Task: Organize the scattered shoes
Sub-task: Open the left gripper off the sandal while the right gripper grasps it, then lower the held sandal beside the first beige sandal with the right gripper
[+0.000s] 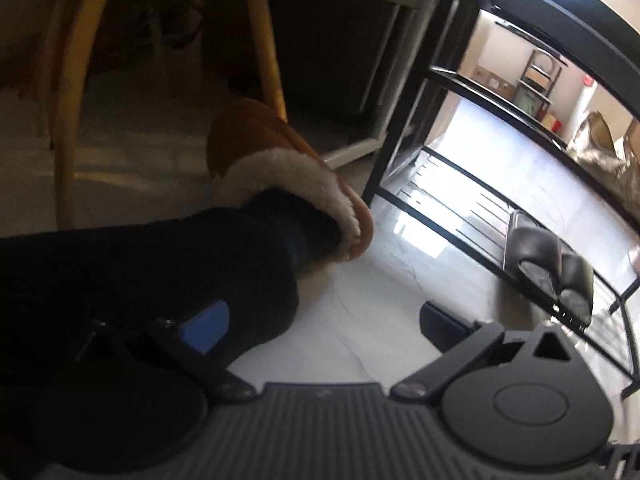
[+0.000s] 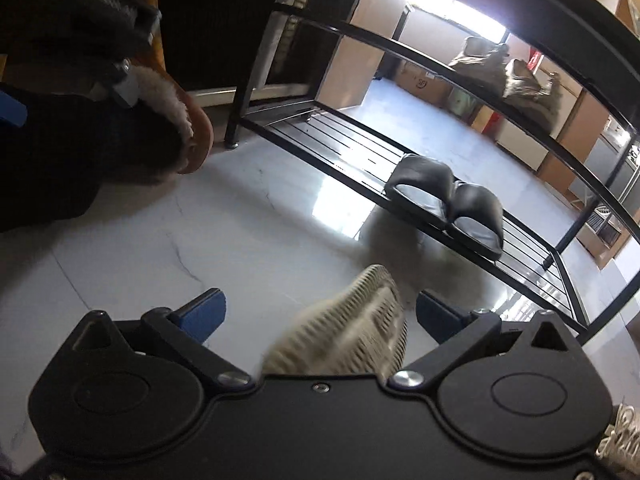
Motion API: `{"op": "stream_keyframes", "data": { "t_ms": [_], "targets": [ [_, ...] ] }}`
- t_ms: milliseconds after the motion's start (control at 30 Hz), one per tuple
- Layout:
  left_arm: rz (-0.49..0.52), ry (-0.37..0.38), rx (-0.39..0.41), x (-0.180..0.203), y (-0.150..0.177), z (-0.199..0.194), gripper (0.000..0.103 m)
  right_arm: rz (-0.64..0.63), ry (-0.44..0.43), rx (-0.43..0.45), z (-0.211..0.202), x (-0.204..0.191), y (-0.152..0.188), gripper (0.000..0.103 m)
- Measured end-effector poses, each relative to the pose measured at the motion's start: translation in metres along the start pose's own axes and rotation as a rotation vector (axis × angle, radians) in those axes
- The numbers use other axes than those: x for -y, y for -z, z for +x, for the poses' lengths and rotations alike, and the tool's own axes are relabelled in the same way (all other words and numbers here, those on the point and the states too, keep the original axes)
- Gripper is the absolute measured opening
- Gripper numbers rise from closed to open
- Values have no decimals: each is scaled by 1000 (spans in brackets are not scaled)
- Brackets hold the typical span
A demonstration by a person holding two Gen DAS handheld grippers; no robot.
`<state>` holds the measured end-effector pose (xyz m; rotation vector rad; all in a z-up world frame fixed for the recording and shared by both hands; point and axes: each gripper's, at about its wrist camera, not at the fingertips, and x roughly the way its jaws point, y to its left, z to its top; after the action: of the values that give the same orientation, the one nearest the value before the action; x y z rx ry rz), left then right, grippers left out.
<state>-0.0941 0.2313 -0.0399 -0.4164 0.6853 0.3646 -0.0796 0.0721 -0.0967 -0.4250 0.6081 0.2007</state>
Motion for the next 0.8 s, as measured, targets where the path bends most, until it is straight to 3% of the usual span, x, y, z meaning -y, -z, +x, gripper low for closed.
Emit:
{"op": "stream_keyframes", "data": {
  "t_ms": [167, 233, 300, 800],
  "targets": [
    [7, 15, -30, 1, 4, 5, 102, 112, 17, -150, 38, 7, -3, 103],
    [3, 18, -40, 0, 5, 6, 102, 152, 0, -212, 46, 10, 0, 95],
    [6, 17, -43, 0, 6, 6, 102, 182, -3, -267, 51, 13, 5, 72],
    [22, 20, -87, 4, 15, 15, 102, 342, -52, -311, 38, 38, 16, 69]
  ]
}}
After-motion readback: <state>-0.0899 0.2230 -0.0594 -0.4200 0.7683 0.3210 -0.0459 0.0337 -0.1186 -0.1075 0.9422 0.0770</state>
